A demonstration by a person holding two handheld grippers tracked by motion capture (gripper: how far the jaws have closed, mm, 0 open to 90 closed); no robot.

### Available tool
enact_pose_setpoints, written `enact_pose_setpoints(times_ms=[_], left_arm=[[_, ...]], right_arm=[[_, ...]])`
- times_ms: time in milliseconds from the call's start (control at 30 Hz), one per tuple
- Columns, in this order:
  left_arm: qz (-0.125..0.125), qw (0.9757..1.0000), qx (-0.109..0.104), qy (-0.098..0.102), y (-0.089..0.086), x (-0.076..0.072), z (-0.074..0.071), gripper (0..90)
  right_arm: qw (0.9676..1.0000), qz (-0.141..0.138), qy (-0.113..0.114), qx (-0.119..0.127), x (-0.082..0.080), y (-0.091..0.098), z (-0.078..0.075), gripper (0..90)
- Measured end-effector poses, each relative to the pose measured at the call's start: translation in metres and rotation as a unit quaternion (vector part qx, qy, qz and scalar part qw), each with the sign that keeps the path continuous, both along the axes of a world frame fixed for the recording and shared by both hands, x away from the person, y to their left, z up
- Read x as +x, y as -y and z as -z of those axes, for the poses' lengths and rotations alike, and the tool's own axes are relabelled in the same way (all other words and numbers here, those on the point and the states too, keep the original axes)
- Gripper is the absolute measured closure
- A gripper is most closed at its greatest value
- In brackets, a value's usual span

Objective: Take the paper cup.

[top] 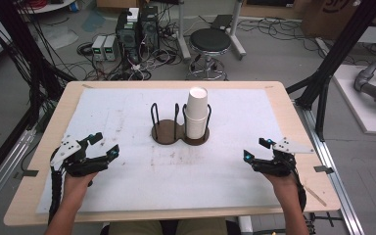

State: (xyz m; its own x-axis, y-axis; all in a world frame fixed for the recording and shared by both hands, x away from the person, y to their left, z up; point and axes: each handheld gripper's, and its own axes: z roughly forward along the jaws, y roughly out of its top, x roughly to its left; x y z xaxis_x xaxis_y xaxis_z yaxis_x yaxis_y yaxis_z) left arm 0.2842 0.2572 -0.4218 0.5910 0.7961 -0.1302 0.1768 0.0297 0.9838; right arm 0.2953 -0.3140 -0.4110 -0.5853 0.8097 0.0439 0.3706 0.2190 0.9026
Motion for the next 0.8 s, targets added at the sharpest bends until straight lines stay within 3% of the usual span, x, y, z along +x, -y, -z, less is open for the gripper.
enact_pose_setpoints(times_ms=[367, 733, 800], left_arm=[[0.002, 1.0, 0.0, -0.003, 0.005, 0.005, 0.001, 16.6], [0.014, 0.9999, -0.004, -0.006, 0.007, 0.002, 0.001, 16.6], [0.016, 0.9999, -0.002, -0.006, 0.007, 0.001, 0.002, 16.6]], right_arm=[[1.0, 0.001, 0.001, 0.0, -0.001, 0.004, 0.0, 20.3], [0.9998, 0.002, -0.02, -0.001, 0.012, -0.009, -0.009, 20.2], [0.9995, -0.02, -0.022, -0.006, 0.015, -0.018, -0.016, 20.2]])
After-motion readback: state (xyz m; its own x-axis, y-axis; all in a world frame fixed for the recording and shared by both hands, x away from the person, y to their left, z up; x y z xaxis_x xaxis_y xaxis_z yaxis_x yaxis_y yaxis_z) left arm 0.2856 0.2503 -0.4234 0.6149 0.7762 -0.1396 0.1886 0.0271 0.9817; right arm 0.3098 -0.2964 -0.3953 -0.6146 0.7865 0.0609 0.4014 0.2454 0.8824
